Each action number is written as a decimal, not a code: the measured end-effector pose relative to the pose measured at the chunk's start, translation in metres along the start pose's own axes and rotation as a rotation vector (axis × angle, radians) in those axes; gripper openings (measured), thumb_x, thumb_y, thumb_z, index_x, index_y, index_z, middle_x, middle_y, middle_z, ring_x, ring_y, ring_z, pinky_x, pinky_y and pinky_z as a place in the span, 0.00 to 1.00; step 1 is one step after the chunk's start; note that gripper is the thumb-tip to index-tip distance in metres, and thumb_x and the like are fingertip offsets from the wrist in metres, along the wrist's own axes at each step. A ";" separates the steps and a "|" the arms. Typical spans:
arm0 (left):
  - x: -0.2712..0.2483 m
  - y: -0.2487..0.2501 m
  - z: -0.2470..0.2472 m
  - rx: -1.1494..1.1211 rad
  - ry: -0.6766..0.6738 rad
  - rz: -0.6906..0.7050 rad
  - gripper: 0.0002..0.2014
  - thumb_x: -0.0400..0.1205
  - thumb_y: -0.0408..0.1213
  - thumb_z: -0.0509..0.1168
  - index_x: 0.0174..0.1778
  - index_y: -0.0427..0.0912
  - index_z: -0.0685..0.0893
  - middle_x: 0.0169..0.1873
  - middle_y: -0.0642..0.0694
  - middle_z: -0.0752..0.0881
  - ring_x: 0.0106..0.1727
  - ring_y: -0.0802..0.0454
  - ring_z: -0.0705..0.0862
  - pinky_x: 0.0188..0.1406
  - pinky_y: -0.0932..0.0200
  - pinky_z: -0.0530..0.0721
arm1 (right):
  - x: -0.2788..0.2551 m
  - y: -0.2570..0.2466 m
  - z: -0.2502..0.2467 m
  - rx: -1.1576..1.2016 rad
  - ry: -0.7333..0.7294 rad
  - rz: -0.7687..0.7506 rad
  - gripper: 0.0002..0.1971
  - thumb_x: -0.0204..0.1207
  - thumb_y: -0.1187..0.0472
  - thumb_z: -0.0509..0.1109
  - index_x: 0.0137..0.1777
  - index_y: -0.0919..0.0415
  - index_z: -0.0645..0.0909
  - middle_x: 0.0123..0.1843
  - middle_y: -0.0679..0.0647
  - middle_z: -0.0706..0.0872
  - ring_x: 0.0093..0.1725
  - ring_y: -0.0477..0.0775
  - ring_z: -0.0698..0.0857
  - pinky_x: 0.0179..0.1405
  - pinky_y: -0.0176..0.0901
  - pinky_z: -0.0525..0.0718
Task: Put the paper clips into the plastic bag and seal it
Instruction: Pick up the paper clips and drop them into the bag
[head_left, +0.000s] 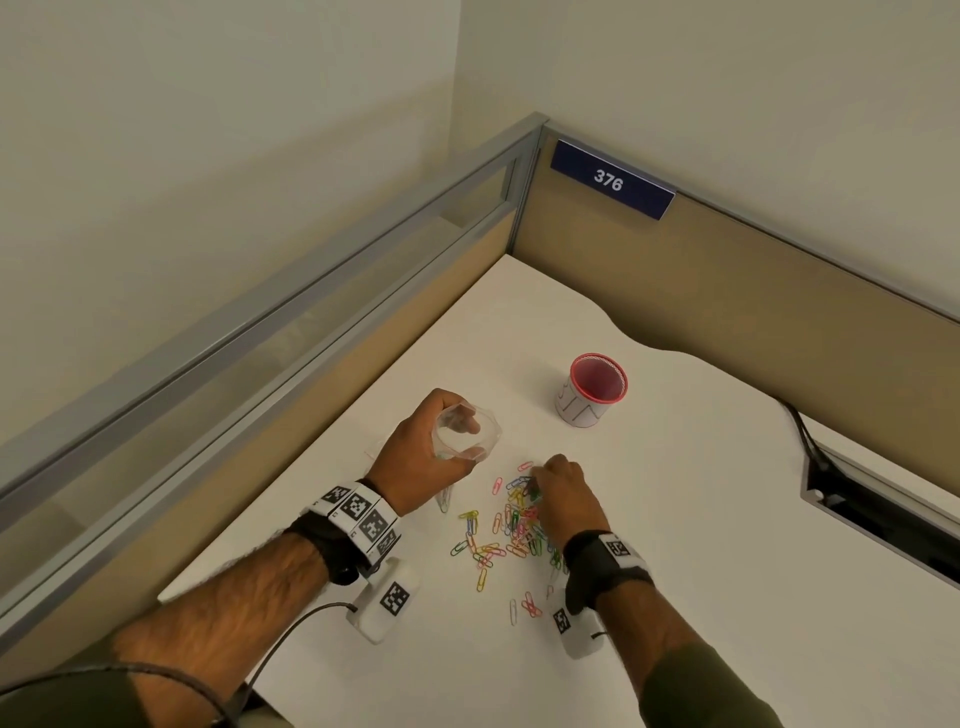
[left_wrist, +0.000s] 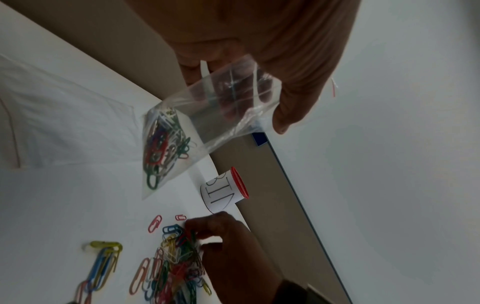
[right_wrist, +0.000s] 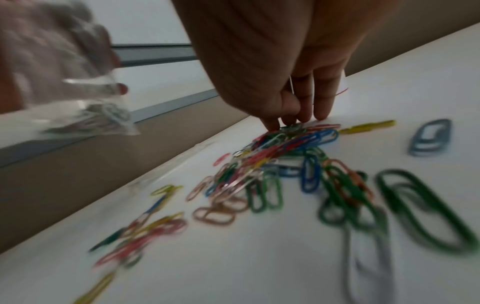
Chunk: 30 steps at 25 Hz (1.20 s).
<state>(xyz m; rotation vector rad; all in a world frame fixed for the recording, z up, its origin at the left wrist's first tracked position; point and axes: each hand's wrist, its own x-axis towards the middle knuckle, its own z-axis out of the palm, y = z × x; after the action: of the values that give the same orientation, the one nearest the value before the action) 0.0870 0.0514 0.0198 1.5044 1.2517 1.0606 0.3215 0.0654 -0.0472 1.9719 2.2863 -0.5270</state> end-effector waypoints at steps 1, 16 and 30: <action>0.000 -0.001 0.000 0.000 0.002 0.000 0.23 0.72 0.36 0.78 0.59 0.50 0.76 0.50 0.54 0.87 0.61 0.53 0.85 0.67 0.49 0.82 | -0.009 0.000 0.001 0.028 -0.016 -0.011 0.14 0.81 0.58 0.64 0.65 0.54 0.79 0.61 0.53 0.79 0.61 0.56 0.78 0.60 0.45 0.80; -0.028 0.001 0.022 0.036 -0.039 0.011 0.23 0.73 0.36 0.79 0.58 0.50 0.76 0.49 0.55 0.87 0.60 0.52 0.85 0.66 0.48 0.83 | -0.033 -0.013 0.000 -0.054 -0.049 -0.051 0.11 0.82 0.53 0.63 0.58 0.57 0.81 0.54 0.57 0.81 0.54 0.58 0.81 0.49 0.44 0.78; -0.039 0.008 0.038 0.074 -0.008 -0.016 0.23 0.74 0.36 0.79 0.58 0.52 0.75 0.49 0.58 0.87 0.59 0.64 0.83 0.58 0.64 0.81 | -0.067 0.010 -0.068 0.564 0.294 0.125 0.03 0.71 0.65 0.77 0.43 0.57 0.88 0.38 0.53 0.90 0.37 0.52 0.86 0.42 0.43 0.86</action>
<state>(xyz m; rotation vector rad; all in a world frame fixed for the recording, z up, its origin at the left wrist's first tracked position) 0.1208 0.0075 0.0149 1.5503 1.3081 1.0063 0.3533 0.0234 0.0331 2.5774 2.3325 -1.0230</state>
